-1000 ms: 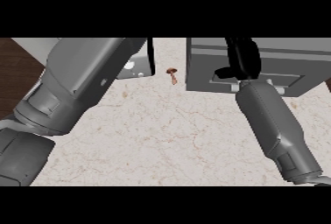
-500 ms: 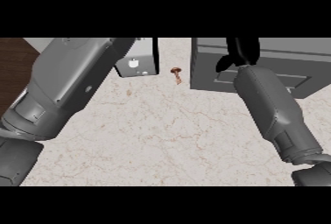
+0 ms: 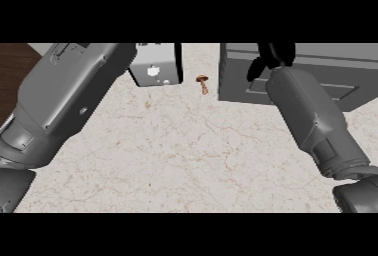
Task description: Pick up the can, place it into the drawer and close the drawer
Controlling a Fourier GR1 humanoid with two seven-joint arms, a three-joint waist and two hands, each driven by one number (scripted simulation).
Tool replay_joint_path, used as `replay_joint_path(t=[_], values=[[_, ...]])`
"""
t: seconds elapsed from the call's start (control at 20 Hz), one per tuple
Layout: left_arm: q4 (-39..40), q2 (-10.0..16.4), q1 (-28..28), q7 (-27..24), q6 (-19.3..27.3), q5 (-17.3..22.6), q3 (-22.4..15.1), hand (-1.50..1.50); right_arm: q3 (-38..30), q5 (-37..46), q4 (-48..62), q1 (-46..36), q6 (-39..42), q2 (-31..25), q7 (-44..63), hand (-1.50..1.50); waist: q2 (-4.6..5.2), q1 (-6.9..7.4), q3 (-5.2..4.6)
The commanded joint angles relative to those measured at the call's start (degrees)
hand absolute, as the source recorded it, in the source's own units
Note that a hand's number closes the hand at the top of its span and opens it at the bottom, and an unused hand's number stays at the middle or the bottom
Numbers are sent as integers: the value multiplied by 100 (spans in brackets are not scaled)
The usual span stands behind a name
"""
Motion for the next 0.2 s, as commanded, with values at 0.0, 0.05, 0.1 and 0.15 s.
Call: replay_joint_path(t=[0.0, 0.05, 0.1, 0.15], values=[[-313, 243, 278, 43, -126, 14, 18, -150, -490, -560, -211, -613, 0, 77, -215, -150, -95, 126, -44], [-542, 257, 410, 144, -85, 68, 34, -150, -494, -565, -194, -320, -227, 135, -421, -150, -138, 79, -44], [-508, 164, 364, 166, 55, -40, -57, -150, -529, -576, -153, -578, -78, 125, -330, -150, -116, 39, -44], [-746, 301, 374, 321, 21, -38, -85, -150, -561, -584, -96, -401, -230, 158, -380, -150, -149, 104, -43]])
